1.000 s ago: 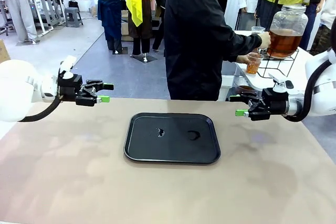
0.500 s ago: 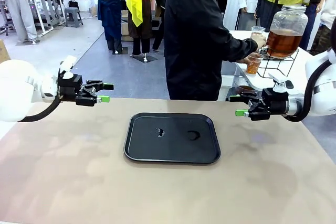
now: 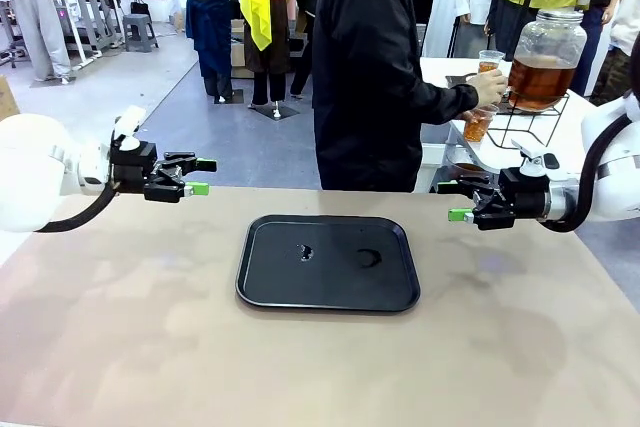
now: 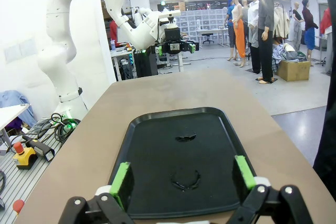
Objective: Pour the drink into the iced cup.
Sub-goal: Open the gripper to release the iced cup you were holding.
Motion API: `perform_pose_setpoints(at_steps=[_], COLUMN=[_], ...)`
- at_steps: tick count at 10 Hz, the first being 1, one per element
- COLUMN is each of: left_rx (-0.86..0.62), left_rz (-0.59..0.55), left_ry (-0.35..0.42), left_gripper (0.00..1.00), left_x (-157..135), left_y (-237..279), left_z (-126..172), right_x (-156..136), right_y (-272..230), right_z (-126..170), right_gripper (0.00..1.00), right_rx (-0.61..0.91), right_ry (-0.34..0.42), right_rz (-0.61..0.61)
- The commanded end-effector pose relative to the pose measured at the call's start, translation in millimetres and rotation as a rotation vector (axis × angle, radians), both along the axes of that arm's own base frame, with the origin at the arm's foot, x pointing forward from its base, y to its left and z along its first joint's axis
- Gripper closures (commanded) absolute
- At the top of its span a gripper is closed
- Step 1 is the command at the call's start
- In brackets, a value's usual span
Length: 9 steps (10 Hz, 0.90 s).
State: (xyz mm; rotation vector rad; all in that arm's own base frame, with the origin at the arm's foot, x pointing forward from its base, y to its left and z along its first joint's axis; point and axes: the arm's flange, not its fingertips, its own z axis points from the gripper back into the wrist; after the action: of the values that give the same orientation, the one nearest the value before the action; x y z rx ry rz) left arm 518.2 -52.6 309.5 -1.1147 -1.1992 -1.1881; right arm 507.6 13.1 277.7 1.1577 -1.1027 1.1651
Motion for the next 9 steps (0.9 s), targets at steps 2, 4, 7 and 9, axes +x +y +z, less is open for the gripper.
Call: perform_pose_setpoints(at_steps=[2,4,7,9], left_rx=[-0.006,-0.006,-0.006,-0.006], left_rz=[0.01,0.01,0.01,0.01], left_ry=[-0.004,-0.004,-0.004,-0.004], left_gripper=[0.0,0.0,0.0,0.0], left_x=[0.3,0.3,0.3,0.3], left_y=[-2.3,-2.3,-2.3,-2.3], left_z=[2.7,2.7,2.7,2.7], right_x=[3.4,3.4,3.4,3.4], right_y=[2.6,2.6,2.6,2.6], right_z=[3.1,3.1,3.1,3.1], right_gripper=[0.0,0.0,0.0,0.0], right_rx=[-0.007,-0.007,-0.007,-0.007], right_ry=[0.008,0.008,0.008,0.008], right_rz=[0.003,0.003,0.003,0.003])
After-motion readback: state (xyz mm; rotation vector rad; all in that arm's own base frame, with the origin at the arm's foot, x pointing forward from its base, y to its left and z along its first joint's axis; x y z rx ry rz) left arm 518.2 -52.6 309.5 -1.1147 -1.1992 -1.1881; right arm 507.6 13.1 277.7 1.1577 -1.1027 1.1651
